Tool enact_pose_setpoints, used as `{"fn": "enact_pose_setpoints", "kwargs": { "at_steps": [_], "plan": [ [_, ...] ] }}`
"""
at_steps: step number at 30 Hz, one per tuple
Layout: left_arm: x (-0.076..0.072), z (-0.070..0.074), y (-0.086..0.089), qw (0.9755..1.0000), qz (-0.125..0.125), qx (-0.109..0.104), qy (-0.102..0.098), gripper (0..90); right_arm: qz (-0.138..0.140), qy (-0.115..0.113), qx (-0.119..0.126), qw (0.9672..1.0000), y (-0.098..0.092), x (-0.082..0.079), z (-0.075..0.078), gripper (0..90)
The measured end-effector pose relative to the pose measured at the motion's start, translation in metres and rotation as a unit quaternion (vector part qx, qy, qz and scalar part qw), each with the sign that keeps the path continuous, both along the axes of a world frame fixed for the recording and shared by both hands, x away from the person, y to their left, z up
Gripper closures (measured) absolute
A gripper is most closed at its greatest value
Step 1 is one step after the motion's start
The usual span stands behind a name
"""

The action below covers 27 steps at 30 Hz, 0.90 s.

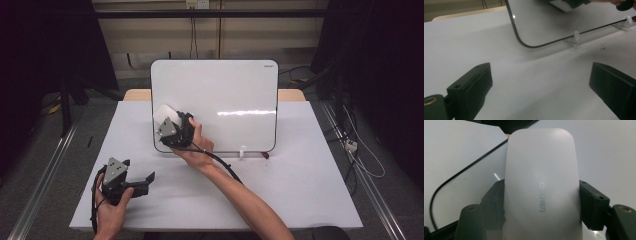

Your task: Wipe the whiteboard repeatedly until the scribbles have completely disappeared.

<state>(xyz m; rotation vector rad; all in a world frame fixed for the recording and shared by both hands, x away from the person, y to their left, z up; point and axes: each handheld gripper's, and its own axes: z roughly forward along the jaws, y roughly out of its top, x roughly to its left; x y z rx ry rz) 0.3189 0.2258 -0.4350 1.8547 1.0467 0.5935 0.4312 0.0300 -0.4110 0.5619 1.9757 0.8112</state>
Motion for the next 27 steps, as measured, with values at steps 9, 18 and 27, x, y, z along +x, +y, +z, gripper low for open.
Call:
{"fn": "enact_pose_setpoints", "kwargs": {
  "at_steps": [9, 18, 27],
  "plan": [
    [0.000, 0.000, 0.001, 1.0000, 0.001, 0.000, 0.000, 4.6, 0.024, 0.007, -0.020, 0.9995, 0.014, -0.019, -0.022, 31.4],
    [-0.001, 0.001, 0.002, 1.0000, 0.004, -0.001, -0.001, 4.7, 0.031, 0.014, -0.032, 0.9989, 0.010, -0.021, -0.023, 31.4],
    [-0.002, 0.001, 0.003, 1.0000, 0.002, 0.000, 0.000, 4.6, -0.019, 0.014, 0.011, 0.9997, -0.017, 0.007, 0.011, 31.4]
  ]
}}
